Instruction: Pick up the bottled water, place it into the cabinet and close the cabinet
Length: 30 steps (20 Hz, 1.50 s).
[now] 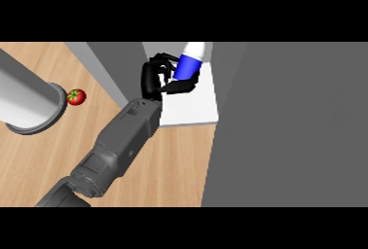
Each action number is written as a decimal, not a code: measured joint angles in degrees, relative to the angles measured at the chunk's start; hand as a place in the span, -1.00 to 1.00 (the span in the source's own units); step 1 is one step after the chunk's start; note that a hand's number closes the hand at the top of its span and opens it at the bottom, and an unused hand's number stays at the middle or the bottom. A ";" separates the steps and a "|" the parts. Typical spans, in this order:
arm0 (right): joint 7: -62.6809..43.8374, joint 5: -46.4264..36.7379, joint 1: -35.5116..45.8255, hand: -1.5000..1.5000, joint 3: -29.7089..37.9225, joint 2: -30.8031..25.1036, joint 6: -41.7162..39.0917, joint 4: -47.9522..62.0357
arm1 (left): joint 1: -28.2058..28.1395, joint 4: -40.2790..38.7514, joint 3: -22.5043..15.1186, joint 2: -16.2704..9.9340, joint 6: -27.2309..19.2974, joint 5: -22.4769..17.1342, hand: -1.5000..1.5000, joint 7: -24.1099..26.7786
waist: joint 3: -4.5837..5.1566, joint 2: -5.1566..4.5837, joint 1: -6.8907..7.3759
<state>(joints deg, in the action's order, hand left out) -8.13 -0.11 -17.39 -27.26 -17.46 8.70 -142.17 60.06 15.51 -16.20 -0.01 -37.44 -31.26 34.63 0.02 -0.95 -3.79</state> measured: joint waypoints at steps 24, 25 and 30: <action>1.68 1.09 -0.94 -1.00 1.19 0.96 -2.67 0.05 | 6.58 -8.79 4.02 -0.25 7.45 0.84 -1.00 4.11 | 0.04 -0.43 -0.69; 1.73 1.16 -0.71 -1.00 1.79 0.94 -2.86 0.09 | 6.92 -8.28 4.08 -0.20 8.58 0.75 -1.00 4.07 | 0.03 -0.41 -0.65; 1.88 1.26 -1.05 -1.00 2.18 1.24 -3.12 0.19 | 6.67 -5.00 4.60 -0.04 17.26 -0.31 -1.00 5.46 | 0.03 -0.11 -0.26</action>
<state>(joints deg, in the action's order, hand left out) -6.26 1.15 -18.44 -25.08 -16.22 5.58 -141.98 66.73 10.51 -11.59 -0.06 -20.18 -31.57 40.09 0.05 -1.06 -4.05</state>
